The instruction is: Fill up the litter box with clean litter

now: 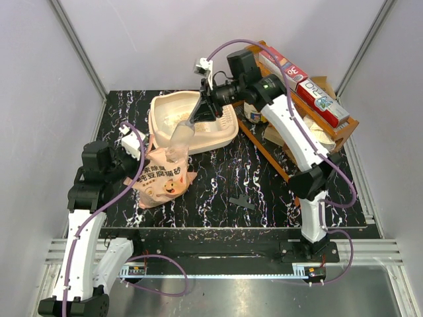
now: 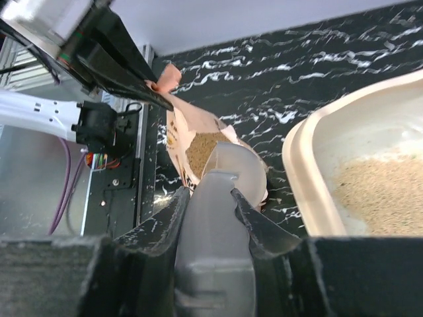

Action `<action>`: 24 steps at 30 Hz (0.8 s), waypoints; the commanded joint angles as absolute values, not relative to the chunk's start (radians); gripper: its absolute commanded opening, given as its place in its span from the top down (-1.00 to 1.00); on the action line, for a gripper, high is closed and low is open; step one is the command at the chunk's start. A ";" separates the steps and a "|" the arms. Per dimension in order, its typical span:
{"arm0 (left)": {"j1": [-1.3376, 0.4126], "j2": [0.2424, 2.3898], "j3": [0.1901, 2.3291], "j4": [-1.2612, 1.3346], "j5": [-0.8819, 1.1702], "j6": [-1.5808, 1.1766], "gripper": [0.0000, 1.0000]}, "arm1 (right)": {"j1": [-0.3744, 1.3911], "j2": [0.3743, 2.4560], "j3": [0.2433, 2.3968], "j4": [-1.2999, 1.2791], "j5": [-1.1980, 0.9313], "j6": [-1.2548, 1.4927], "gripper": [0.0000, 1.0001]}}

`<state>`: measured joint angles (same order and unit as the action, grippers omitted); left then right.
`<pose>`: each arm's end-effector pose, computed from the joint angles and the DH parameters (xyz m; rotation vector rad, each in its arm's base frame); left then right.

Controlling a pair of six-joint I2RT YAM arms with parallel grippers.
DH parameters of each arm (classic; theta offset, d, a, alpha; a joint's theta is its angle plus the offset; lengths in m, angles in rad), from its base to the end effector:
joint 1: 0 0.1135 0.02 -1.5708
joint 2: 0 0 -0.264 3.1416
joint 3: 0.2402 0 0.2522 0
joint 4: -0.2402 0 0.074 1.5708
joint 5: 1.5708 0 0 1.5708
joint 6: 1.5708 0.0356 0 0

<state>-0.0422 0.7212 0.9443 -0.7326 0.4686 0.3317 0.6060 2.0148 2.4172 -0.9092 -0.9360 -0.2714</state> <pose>0.1389 -0.0220 0.3489 0.6518 1.9272 -0.3053 0.3276 0.2619 0.4569 -1.3621 1.5286 1.1704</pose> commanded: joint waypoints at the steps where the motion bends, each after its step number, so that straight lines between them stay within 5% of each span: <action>1: -0.037 0.690 0.965 -0.574 0.523 0.299 0.98 | 0.623 2.091 2.453 -0.937 -0.986 -0.316 1.00; 11: -0.032 0.686 0.985 -0.578 0.537 0.281 0.97 | 0.745 2.186 2.520 -1.106 -0.896 -0.477 1.00; 19: -0.031 0.693 1.031 -0.578 0.545 0.247 0.96 | 0.818 2.198 2.479 -0.980 -0.418 0.067 1.00; 24: -0.032 0.699 1.034 -0.577 0.566 0.236 0.96 | 0.839 2.128 2.361 -0.965 -0.178 0.160 1.00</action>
<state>-0.0357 0.7151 0.9493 -0.7464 0.4774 0.2722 0.8364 2.2005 2.4149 -0.9936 -0.4377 -0.0063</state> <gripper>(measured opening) 0.064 0.328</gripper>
